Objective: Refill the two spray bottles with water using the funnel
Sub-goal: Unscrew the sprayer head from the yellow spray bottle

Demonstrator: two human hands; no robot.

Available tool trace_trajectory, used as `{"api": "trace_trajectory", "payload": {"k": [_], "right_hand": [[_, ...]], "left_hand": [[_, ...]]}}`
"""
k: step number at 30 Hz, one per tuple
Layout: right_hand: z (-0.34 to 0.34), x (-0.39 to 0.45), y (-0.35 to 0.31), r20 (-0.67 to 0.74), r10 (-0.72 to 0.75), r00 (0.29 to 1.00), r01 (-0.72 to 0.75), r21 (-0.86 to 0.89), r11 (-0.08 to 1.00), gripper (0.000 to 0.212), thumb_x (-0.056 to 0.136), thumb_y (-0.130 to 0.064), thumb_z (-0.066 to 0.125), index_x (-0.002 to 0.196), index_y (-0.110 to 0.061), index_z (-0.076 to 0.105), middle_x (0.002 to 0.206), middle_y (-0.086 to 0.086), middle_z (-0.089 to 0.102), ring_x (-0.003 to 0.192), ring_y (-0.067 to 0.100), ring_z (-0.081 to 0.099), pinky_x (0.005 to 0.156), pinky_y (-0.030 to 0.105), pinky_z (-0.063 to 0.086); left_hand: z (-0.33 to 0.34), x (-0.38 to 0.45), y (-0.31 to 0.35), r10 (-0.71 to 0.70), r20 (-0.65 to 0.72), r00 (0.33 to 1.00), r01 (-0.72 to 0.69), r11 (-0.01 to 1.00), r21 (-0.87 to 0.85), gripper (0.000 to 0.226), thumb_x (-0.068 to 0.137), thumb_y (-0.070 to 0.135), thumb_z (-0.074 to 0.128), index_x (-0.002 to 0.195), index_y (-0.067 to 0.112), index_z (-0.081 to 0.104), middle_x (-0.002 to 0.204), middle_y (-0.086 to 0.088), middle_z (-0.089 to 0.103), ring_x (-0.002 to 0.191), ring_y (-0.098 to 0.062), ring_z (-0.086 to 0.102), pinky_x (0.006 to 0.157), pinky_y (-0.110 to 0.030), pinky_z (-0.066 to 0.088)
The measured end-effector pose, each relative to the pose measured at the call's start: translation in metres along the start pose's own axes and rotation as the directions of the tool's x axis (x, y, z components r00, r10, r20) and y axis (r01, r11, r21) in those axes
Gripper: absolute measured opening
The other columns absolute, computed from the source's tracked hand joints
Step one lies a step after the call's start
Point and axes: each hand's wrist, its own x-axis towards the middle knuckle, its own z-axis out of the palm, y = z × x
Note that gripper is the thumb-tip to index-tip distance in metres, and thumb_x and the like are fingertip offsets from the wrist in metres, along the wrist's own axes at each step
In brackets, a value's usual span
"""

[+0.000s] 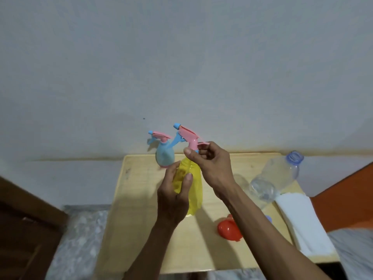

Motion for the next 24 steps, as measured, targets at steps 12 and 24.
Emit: {"api": "trace_trajectory", "payload": {"k": [12, 24], "right_hand": [[0.016, -0.057, -0.033, 0.083, -0.032, 0.996, 0.024, 0.099, 0.995, 0.030, 0.088, -0.028, 0.079, 0.109, -0.013, 0.064, 0.083, 0.010, 0.076, 0.089, 0.018, 0.068, 0.093, 0.042, 0.053], [0.011, -0.069, -0.039, -0.030, -0.125, 0.992, 0.128, 0.129, 0.983, 0.009, 0.095, -0.021, 0.071, 0.103, -0.017, 0.068, 0.076, -0.004, 0.073, 0.071, 0.007, 0.066, 0.073, 0.029, 0.053]], "left_hand": [[-0.033, -0.039, 0.030, -0.001, -0.031, 1.000, -0.004, 0.985, -0.171, 0.046, 0.085, 0.065, 0.056, 0.125, 0.043, 0.055, 0.123, 0.009, 0.065, 0.116, -0.013, 0.061, 0.095, -0.048, 0.053], [-0.022, -0.044, 0.049, -0.002, -0.078, 0.997, -0.018, 0.967, -0.255, 0.052, 0.082, 0.065, 0.059, 0.129, 0.044, 0.058, 0.130, 0.016, 0.063, 0.123, -0.006, 0.058, 0.101, -0.045, 0.051]]}}
